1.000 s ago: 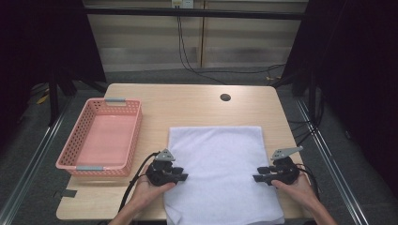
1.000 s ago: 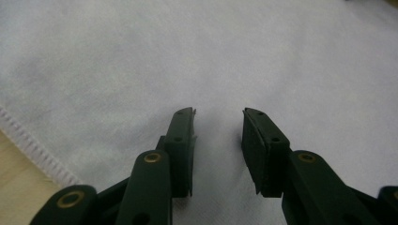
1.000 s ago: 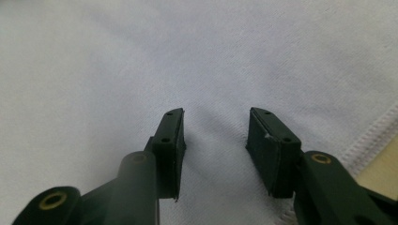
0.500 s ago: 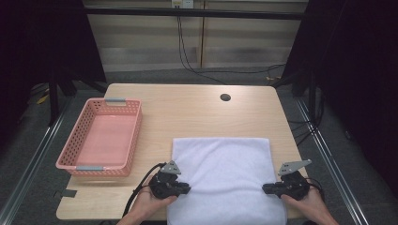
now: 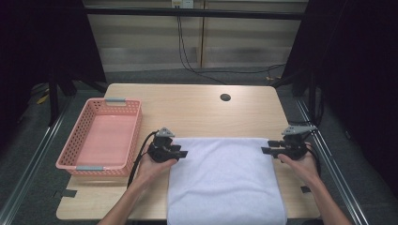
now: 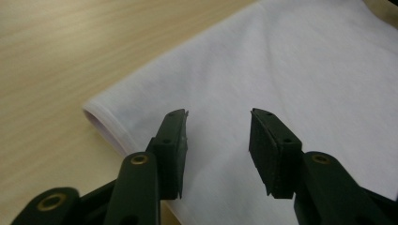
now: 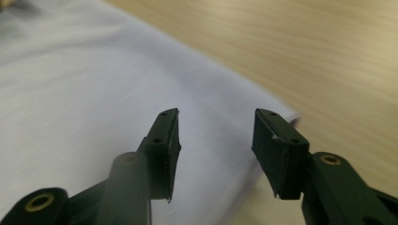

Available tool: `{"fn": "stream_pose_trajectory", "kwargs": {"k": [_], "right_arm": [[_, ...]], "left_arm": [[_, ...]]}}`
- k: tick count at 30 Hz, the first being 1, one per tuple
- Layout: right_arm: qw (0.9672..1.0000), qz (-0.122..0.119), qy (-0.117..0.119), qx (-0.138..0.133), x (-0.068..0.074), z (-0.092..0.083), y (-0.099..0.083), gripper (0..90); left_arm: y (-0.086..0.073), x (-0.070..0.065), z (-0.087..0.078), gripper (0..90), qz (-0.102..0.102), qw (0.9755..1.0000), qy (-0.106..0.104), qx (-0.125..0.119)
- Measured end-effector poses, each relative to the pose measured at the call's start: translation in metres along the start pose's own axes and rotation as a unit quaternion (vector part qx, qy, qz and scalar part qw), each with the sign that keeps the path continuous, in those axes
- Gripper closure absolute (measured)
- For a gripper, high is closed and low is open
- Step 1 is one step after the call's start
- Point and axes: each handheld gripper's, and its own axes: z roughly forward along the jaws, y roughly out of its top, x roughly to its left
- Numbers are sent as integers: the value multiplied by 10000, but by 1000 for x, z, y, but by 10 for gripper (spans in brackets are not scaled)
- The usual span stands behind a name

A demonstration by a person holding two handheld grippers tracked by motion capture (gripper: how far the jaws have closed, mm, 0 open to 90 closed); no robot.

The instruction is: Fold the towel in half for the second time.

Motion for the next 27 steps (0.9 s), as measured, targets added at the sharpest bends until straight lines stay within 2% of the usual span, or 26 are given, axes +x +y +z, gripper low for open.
{"fn": "stream_pose_trajectory", "kwargs": {"k": [1,2,4,7,8,9,10,11,12,14,15,17,18,19,20,21,23,24,26,27], "right_arm": [[9999,82,-106,-22,-12,6,5,503],[9998,147,-116,-53,-20,10,8,491],[9995,255,-150,-82,-31,16,11,471],[9992,406,-63,-25,-46,31,14,448],[9990,439,-35,0,-47,34,13,449],[9989,453,43,82,-49,40,12,458],[9989,439,50,145,-49,43,11,465],[9989,420,7,203,-48,45,11,469],[9989,432,35,203,-48,46,10,479],[9988,376,66,320,-48,46,9,509],[9987,379,70,340,-48,47,8,553],[9988,353,188,277,-49,46,5,623],[9988,336,195,301,-49,46,5,669],[9985,332,235,363,-49,45,5,732],[9982,345,328,368,-49,45,4,755],[9981,344,354,358,-48,45,4,785],[9979,349,406,352,-48,46,4,821],[9979,361,414,353,-48,46,4,825],[9978,374,432,339,-48,46,3,834],[9977,390,450,329,-48,46,3,835]], "left_arm": [[3,5,1,560,-85,10000,23,-40],[4,8,2,559,-119,9999,53,-79],[7,15,5,553,-188,9997,76,-147],[11,23,7,518,-231,9994,123,-246],[12,26,8,483,-322,9989,123,-322],[13,27,8,477,-328,9987,231,-324],[14,29,8,455,-260,9990,246,-286],[14,31,8,443,-294,9991,179,-260],[13,35,8,440,-318,9989,223,-244],[12,42,8,415,-455,9983,176,-323],[12,44,8,412,-502,9981,244,-264],[12,51,4,410,-639,9972,109,-378],[13,51,5,411,-594,9974,260,-317],[12,51,7,405,-558,9977,293,-261],[11,51,10,408,-512,9984,190,-161],[10,49,14,422,-446,9986,286,-66],[9,50,15,422,-397,9989,233,15],[9,51,15,427,-370,9988,323,43],[7,53,16,442,-364,9989,256,113],[5,54,17,453,-364,9992,121,125]]}}
